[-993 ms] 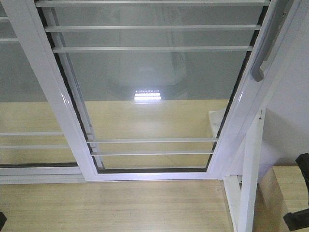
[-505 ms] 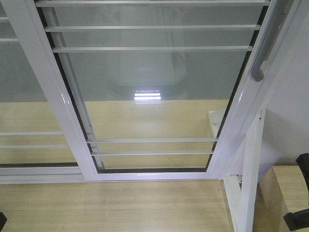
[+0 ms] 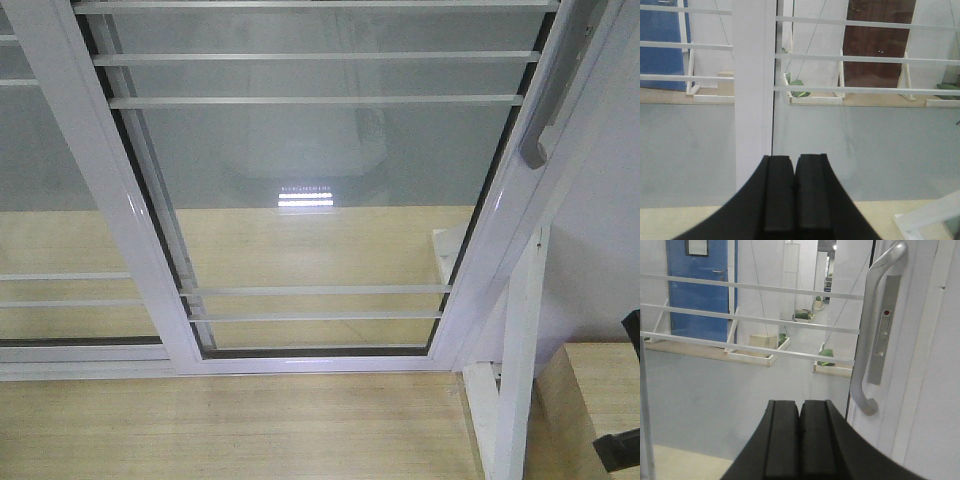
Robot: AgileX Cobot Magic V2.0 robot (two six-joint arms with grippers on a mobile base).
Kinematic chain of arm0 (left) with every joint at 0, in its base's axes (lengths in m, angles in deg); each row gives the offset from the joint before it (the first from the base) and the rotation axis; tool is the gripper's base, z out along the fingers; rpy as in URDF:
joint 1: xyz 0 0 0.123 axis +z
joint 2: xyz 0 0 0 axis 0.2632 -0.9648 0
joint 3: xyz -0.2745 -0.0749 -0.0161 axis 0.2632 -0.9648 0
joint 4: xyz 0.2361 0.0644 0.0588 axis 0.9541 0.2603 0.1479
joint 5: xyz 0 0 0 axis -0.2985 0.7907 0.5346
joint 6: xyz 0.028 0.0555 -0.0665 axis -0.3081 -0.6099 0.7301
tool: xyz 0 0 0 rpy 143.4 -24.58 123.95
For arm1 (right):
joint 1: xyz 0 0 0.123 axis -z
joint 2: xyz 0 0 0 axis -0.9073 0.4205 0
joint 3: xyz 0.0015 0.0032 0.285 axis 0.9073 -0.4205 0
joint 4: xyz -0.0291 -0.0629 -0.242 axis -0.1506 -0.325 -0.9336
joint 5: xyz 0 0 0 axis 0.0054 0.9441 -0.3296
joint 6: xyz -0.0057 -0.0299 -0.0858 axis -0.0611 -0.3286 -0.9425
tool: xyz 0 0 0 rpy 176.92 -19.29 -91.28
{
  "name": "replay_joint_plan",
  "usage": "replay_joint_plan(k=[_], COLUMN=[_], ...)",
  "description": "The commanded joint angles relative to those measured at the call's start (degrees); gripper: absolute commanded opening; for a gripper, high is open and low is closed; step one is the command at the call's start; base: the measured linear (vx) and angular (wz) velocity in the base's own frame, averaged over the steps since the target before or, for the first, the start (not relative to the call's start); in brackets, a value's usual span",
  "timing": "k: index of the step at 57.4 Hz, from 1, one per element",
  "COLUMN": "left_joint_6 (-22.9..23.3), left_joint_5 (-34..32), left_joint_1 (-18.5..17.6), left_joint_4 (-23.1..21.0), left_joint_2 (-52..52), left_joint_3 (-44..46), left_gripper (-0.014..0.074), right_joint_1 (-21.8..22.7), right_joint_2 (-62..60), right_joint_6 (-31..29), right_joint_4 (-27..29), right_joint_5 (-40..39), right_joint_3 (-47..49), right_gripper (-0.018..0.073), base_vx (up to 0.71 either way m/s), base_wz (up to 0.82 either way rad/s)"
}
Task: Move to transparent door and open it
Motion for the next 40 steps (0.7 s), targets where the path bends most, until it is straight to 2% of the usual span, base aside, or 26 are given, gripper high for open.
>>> replay_joint_plan(k=[1,9,13,22,30,40], left_joint_6=[0.0,1.3,2.8,2.7,2.6,2.6], left_joint_5=[-7.4,-13.2,-13.8,-13.5,-13.4,-13.9], left_joint_1=[-0.2,-0.2,-0.2,-0.2,-0.2,-0.2], left_joint_4=[-0.1,-0.7,-1.6,-1.7,-1.5,-1.3], left_joint_2=[0.1,0.1,0.1,-3.7,-17.2,-37.4], left_joint_3=[-1.6,-1.0,0.8,9.4,20.5,34.2], left_gripper=[0.0,0.0,0.0,0.0,0.0,0.0], right_joint_1=[0.2,0.2,0.3,0.3,0.3,0.3], right_joint_2=[0.9,0.9,1.0,6.1,18.7,36.9], right_joint_6=[-0.2,1.7,1.6,-4.2,-10.0,-10.1], right_joint_4=[-0.4,0.4,2.2,8.6,10.0,10.0], right_joint_5=[-9.3,-17.9,-18.8,-10.1,-2.5,5.5], right_joint_3=[-0.7,-0.4,1.4,12.4,27.6,45.1], right_gripper=[0.0002,0.0002,0.0002,0.0002,0.0002,0.0002], base_vx=[0.0,0.0,0.0,0.0,0.0,0.0], base_wz=[0.0,0.0,0.0,0.0,0.0,0.0])
